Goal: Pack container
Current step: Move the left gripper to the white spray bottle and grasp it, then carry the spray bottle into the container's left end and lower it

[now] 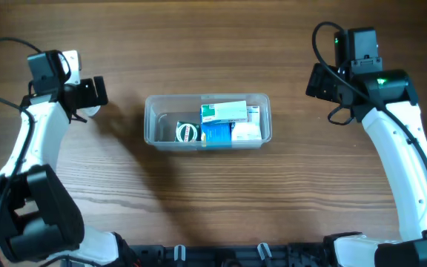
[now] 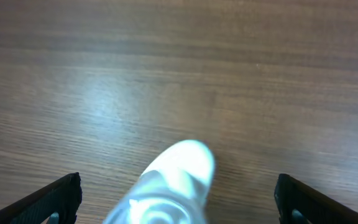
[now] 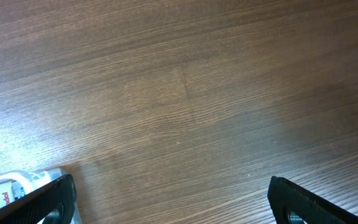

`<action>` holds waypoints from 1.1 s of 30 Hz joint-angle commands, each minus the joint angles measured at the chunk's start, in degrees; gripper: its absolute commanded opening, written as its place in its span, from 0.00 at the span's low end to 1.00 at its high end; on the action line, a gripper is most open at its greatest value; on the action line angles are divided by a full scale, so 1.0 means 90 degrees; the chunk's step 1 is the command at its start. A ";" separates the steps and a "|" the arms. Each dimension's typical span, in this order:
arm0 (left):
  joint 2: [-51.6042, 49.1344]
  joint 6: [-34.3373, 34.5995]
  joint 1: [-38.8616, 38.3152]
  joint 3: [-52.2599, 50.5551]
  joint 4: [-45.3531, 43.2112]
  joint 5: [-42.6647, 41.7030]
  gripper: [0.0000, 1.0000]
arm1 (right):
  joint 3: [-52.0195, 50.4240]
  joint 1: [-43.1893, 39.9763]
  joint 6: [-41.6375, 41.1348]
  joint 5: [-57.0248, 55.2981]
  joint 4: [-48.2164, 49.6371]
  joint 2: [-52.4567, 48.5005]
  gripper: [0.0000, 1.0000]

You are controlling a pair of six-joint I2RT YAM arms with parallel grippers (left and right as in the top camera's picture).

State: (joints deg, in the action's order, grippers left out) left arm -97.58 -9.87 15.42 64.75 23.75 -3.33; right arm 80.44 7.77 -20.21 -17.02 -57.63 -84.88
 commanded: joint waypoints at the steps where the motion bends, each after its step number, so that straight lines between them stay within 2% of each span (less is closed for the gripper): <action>1: -0.0206 -0.0435 0.0136 -0.0027 0.0007 -0.0845 0.96 | 0.0007 0.0002 0.0075 -0.0124 0.0015 0.0024 1.00; 6: -0.0471 -0.0527 0.0136 -0.0027 0.0024 -0.0843 0.89 | 0.0007 0.0002 0.0078 -0.0124 0.0015 0.0024 1.00; 8: -0.0481 -0.0527 0.0136 -0.0027 0.0010 -0.0840 0.75 | 0.0007 0.0002 0.0078 -0.0124 0.0015 0.0024 1.00; 9: -0.0481 -0.0527 0.0136 -0.0024 -0.0007 -0.0840 0.58 | 0.0007 0.0002 0.0078 -0.0124 0.0015 0.0024 1.00; 10: -0.0481 -0.0525 0.0136 -0.0027 -0.0022 -0.0840 0.46 | 0.0007 0.0002 0.0078 -0.0124 0.0015 0.0024 1.00; 11: -0.0481 -0.0525 0.0136 -0.0024 -0.0029 -0.0840 0.43 | 0.0007 0.0002 0.0078 -0.0124 0.0015 0.0024 1.00; 17: -0.0391 -0.0495 0.0136 -0.0024 -0.0056 -0.0840 0.29 | 0.0007 0.0002 0.0075 -0.0124 0.0015 0.0024 1.00; 21: 0.0107 -0.0015 0.0134 -0.0024 -0.0231 -0.0840 0.25 | 0.0007 0.0002 0.0075 -0.0124 0.0015 0.0024 1.00; 24: 0.0488 0.0022 0.0134 -0.0024 -0.0170 -0.0845 0.23 | 0.0007 0.0002 0.0078 -0.0124 0.0015 0.0024 1.00; 26: 0.0787 0.0423 0.0100 -0.0024 -0.0117 -0.0848 0.20 | 0.0007 0.0002 0.0075 -0.0124 0.0015 0.0024 1.00; 28: 0.1151 0.0894 -0.0022 -0.0024 -0.0095 -0.0947 0.11 | 0.0007 0.0002 0.0078 -0.0124 0.0015 0.0024 1.00; 33: 0.1965 0.0891 -0.0738 -0.0024 0.0097 -0.1127 0.08 | 0.0007 0.0002 0.0075 -0.0124 0.0015 0.0024 1.00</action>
State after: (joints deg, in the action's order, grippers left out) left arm -85.06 -3.84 13.02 64.47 24.53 -11.03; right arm 80.44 7.77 -20.21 -17.02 -57.63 -84.88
